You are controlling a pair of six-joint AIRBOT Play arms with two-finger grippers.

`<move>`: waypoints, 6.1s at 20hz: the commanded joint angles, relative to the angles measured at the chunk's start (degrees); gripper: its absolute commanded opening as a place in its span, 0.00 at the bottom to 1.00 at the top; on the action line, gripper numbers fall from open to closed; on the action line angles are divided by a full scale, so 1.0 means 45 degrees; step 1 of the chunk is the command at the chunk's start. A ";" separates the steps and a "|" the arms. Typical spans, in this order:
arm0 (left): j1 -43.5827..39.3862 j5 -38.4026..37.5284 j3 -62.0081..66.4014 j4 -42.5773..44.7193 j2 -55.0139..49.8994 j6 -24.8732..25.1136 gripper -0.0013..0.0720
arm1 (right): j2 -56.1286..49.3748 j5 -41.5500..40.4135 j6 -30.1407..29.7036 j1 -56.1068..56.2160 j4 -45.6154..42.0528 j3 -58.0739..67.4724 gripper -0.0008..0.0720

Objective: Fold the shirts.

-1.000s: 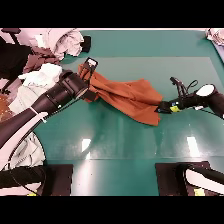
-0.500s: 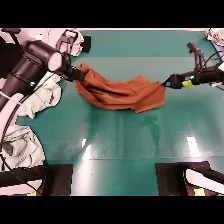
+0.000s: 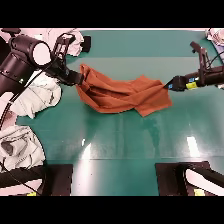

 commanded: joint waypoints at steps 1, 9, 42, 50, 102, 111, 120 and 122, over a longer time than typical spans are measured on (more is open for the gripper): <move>0.0024 0.0903 -0.0753 -0.1083 0.0005 0.0238 0.05 | 0.0641 -0.0933 0.0044 0.0505 -0.0029 -0.1501 0.04; 0.1234 0.2191 -0.1865 -0.2161 0.0228 0.0918 0.05 | 0.0068 -0.1681 -0.0136 0.0602 -0.0398 -0.1098 0.04; 0.1292 0.4313 -0.0432 0.6839 0.1452 -0.3764 0.05 | -0.2375 -0.3177 0.3876 0.1690 -0.6397 0.6528 0.04; 0.3245 0.8267 -0.0680 0.4007 -0.3283 -0.2322 0.05 | -0.7038 -0.4896 0.1496 0.0636 -0.3215 0.6547 0.04; 0.8723 0.2263 -0.8403 -0.8014 0.1234 0.8388 0.78 | -0.0665 0.1331 0.0228 -0.4080 -0.0466 -0.2380 0.90; 0.8728 0.3332 -0.8811 -0.9073 0.0476 0.9816 0.78 | 0.1093 0.1598 0.0389 -0.4070 -0.0670 -0.3876 0.90; 0.8485 0.3172 -0.8825 -0.9646 -0.0330 1.0491 0.67 | 0.2079 0.1637 0.0860 -0.4027 -0.0680 -0.4750 0.90; 0.8063 0.3279 -0.8820 -0.9598 -0.0432 1.0598 0.58 | 0.2084 0.1661 0.0903 -0.4027 -0.0680 -0.4750 0.90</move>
